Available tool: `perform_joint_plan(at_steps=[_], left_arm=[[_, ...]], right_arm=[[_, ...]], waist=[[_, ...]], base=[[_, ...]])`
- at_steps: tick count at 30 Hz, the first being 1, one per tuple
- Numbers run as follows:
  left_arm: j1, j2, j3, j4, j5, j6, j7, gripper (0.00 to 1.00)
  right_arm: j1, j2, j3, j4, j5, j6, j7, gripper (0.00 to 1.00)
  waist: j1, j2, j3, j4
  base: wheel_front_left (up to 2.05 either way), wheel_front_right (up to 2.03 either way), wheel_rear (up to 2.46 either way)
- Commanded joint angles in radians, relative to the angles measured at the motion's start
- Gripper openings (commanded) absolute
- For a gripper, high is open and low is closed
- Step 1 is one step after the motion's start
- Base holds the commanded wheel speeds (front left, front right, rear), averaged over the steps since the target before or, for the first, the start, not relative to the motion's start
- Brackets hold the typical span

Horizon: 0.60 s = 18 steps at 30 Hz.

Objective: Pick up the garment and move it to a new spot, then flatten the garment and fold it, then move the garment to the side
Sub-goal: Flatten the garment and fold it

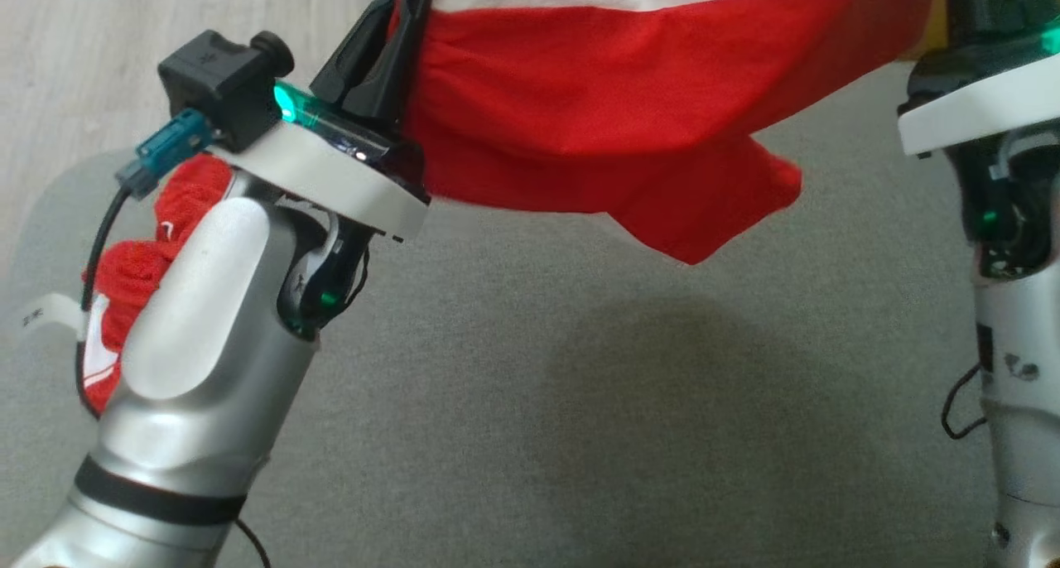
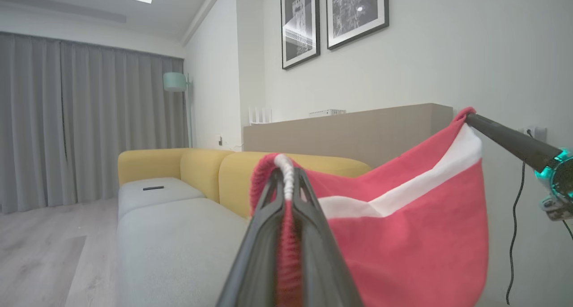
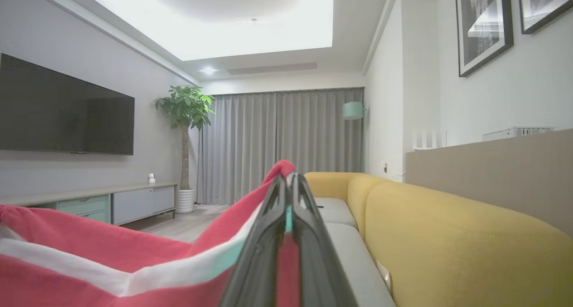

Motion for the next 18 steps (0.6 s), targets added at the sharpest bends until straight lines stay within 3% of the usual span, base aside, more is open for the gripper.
perform_joint_plan(at_steps=[1,11,18], left_arm=[[-0.051,0.041,0.049,-0.039,0.004,0.003,-0.004,0.00],[0.047,0.101,0.056,-0.170,-0.017,0.038,0.064,0.00],[0.022,0.131,0.065,-0.209,-0.054,0.033,0.144,0.00]], right_arm=[[-0.019,0.002,0.005,-0.050,0.002,-0.001,0.018,0.00],[0.128,0.050,-0.053,-0.252,-0.008,-0.001,0.184,0.00],[0.106,0.050,-0.065,-0.280,-0.031,-0.001,0.263,0.00]], waist=[[0.0000,0.0000,-0.013,0.006],[0.0000,0.0000,-0.014,0.009],[0.0000,0.0000,0.096,-0.018]], base=[[0.00,0.00,0.00],[0.00,0.00,0.00],[0.00,0.00,0.00]])
